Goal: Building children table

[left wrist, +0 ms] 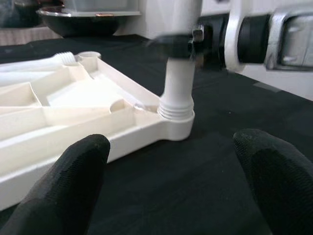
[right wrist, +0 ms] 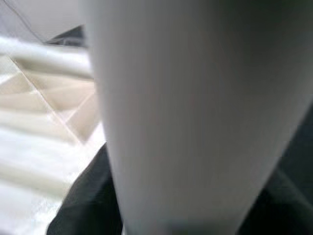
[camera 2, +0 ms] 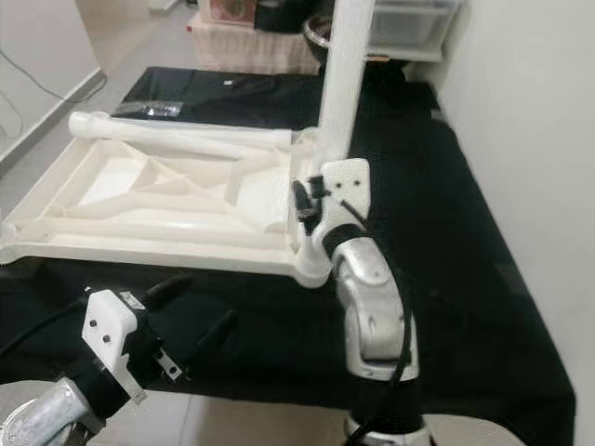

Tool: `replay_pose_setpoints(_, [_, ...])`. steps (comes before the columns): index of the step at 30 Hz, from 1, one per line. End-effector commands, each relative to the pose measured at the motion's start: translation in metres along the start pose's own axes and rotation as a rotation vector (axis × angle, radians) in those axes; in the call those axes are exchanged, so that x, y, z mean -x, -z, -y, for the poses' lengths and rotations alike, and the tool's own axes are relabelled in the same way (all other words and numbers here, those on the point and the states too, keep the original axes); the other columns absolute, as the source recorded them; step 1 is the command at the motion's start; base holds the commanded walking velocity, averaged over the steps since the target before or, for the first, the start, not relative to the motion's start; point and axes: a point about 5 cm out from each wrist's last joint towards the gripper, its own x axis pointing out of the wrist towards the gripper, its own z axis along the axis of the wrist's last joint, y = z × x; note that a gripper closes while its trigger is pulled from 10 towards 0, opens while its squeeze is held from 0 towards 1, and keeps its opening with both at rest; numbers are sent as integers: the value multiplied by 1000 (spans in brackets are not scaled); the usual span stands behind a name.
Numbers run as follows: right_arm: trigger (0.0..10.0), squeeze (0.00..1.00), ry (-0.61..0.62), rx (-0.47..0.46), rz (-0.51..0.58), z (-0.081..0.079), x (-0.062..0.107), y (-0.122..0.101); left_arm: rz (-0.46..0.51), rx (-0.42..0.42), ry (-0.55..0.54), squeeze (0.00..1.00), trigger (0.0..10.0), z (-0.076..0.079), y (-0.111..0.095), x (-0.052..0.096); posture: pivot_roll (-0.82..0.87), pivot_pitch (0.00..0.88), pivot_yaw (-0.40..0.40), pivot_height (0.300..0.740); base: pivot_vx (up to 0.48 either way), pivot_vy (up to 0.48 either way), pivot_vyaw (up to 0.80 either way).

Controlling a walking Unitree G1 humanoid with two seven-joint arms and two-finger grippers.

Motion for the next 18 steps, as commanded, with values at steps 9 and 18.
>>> replay_pose_setpoints(9, [10000, 0, -824, 143, 257, -13, 15, -62, -13, 19, 9, 0, 10000, 3, 3, 0, 131, 182, -61, 740, 0, 0, 0])
replay_pose_setpoints(18, [10000, 0, -1154, 209, 150, -14, 14, -50, -15, 19, 7, 0, 10000, 3, 3, 1, 141, 190, -60, 740, 0, 0, 0])
